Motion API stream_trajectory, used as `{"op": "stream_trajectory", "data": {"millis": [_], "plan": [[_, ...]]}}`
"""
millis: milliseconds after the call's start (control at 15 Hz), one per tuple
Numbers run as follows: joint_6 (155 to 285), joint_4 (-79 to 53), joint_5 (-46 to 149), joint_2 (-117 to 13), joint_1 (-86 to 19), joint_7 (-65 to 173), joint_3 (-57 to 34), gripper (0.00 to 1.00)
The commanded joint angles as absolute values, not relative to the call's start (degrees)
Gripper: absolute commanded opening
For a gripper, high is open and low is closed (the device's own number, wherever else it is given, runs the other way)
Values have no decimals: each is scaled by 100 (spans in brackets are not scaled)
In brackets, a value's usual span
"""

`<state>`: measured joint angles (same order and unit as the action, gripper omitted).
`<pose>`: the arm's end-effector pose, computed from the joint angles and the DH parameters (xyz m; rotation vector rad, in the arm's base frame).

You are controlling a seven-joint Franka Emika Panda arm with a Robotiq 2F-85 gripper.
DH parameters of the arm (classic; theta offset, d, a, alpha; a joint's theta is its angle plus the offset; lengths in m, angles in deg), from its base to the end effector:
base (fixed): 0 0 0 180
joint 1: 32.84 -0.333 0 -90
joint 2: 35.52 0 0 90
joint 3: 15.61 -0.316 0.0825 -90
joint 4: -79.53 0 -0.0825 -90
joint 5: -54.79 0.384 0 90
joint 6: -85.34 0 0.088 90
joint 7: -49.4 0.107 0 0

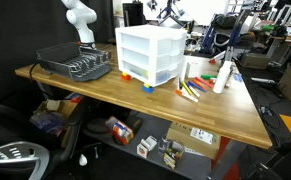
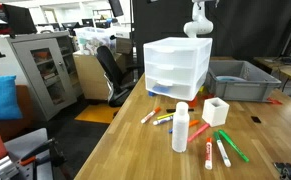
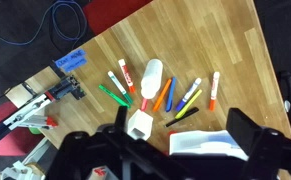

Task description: Remove the lid from the white can on the table

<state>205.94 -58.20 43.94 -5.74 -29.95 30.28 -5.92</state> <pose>0.4032 -0.1058 0.5201 2.9699 0.3068 0.2786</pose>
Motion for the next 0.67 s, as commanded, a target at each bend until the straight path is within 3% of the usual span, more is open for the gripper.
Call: {"op": "stream_trajectory", "data": {"millis": [0, 600], "plan": [[20578, -5806, 4416, -578, -2962, 3013, -623, 100], [20755, -5422, 5352, -2000, -3085, 2758, -365, 100]]}}
